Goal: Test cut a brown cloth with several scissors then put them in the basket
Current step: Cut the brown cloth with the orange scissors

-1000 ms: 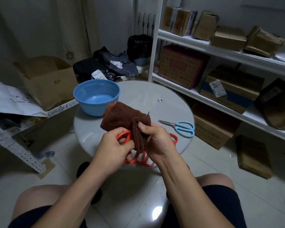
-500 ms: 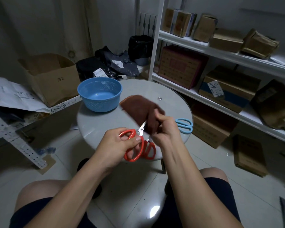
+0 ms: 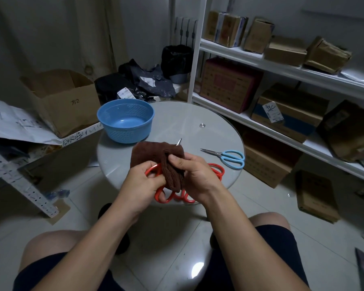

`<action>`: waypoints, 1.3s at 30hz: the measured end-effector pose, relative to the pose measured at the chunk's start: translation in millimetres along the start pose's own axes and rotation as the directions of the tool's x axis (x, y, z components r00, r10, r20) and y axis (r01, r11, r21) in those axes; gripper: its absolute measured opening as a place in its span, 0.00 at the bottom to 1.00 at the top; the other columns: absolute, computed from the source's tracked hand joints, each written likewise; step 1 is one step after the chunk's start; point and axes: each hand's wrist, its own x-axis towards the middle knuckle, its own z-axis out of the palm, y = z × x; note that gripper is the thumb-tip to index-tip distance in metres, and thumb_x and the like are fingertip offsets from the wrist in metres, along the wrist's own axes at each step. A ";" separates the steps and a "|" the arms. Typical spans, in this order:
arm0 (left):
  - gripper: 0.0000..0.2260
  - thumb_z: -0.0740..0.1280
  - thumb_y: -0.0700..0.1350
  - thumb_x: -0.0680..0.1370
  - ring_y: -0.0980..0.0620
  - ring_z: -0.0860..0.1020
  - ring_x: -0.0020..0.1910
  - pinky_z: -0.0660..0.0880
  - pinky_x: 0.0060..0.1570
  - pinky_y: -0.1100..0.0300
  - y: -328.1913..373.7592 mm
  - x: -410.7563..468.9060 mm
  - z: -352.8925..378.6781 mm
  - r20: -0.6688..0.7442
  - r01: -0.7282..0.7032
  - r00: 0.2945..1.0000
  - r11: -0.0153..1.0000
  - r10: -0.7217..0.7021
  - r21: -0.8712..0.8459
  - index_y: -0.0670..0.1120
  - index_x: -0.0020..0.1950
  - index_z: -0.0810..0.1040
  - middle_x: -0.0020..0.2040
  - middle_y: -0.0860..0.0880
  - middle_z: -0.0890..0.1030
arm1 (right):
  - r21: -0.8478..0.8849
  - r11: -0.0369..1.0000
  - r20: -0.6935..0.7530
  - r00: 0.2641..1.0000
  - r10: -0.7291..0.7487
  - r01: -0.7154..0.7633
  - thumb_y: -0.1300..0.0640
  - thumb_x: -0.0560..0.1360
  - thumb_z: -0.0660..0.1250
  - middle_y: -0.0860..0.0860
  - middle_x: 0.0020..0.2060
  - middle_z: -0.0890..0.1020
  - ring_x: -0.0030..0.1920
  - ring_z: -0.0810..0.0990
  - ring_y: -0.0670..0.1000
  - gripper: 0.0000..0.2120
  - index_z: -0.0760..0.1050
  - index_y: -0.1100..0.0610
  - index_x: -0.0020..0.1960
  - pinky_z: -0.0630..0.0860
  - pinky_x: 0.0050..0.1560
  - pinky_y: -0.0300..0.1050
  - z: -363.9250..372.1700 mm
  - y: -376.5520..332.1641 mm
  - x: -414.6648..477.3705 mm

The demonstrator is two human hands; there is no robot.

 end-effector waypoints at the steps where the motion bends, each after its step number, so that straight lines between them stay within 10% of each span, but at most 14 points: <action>1: 0.04 0.71 0.32 0.73 0.49 0.74 0.20 0.72 0.24 0.61 0.8 -0.6 -0.7 0.012 0.005 1.000 1.000 -0.006 0.028 0.35 0.45 0.77 0.29 0.42 0.78 | -0.031 0.999 -0.044 0.999 -0.017 0.016 0.66 0.75 0.69 0.64 0.48 0.83 0.47 0.83 0.60 0.15 0.79 0.71 0.61 0.81 0.55 0.53 1.1 -1.4 0.0; 5: 0.05 0.71 0.33 0.73 0.51 0.73 0.20 0.71 0.23 0.63 9.8 -2.7 -1.3 0.053 0.023 0.998 0.999 -0.026 0.049 0.40 0.43 0.77 0.27 0.44 0.78 | 0.033 0.999 -0.170 0.985 0.039 -0.034 0.62 0.70 0.74 0.65 0.47 0.83 0.47 0.82 0.62 0.20 0.79 0.73 0.59 0.82 0.46 0.52 -0.7 -5.0 7.0; 8: 0.05 0.71 0.37 0.75 0.52 0.73 0.21 0.71 0.23 0.64 16.5 -0.3 -1.2 0.083 0.046 0.995 0.999 -0.048 0.030 0.39 0.44 0.76 0.28 0.43 0.79 | 0.222 0.973 -0.256 0.960 0.116 -0.059 0.61 0.59 0.80 0.67 0.56 0.82 0.57 0.82 0.65 0.30 0.80 0.72 0.58 0.78 0.63 0.62 -0.3 -9.9 14.5; 13: 0.04 0.70 0.39 0.77 0.49 0.72 0.24 0.71 0.26 0.61 8.6 -7.7 -10.7 0.152 0.075 0.986 0.996 -0.067 -0.052 0.41 0.43 0.79 0.32 0.42 0.79 | 0.460 0.884 -0.394 0.911 0.124 0.079 0.63 0.77 0.70 0.61 0.43 0.87 0.46 0.87 0.60 0.03 0.81 0.63 0.49 0.81 0.57 0.63 -24.7 -41.1 18.9; 17: 0.07 0.69 0.40 0.77 0.50 0.77 0.30 0.75 0.30 0.62 1.3 1.3 -10.0 0.054 0.110 0.993 0.981 -0.103 -0.160 0.42 0.40 0.81 0.35 0.44 0.80 | 0.437 0.898 -0.218 0.974 0.061 0.042 0.62 0.73 0.71 0.63 0.63 0.82 0.66 0.79 0.63 0.19 0.78 0.65 0.64 0.74 0.68 0.63 -21.3 -32.3 10.1; 24: 0.06 0.71 0.41 0.76 0.54 0.77 0.31 0.76 0.33 0.62 -3.5 6.2 -9.8 0.090 0.119 0.991 0.971 -0.102 -0.207 0.37 0.48 0.80 0.33 0.47 0.78 | 0.384 0.923 0.004 1.000 0.023 -0.022 0.57 0.67 0.81 0.67 0.71 0.73 0.72 0.72 0.65 0.40 0.70 0.67 0.74 0.69 0.73 0.62 -22.3 1.3 -0.6; 39: 0.13 0.76 0.50 0.72 0.50 0.67 0.20 0.62 0.23 0.63 2.0 0.4 -16.2 0.128 0.029 0.990 0.981 -0.054 0.193 0.44 0.34 0.80 0.26 0.47 0.79 | 0.088 0.996 0.090 0.996 -0.026 0.018 0.52 0.70 0.77 0.69 0.70 0.73 0.70 0.73 0.68 0.38 0.69 0.68 0.73 0.66 0.74 0.64 -37.0 -9.6 -8.7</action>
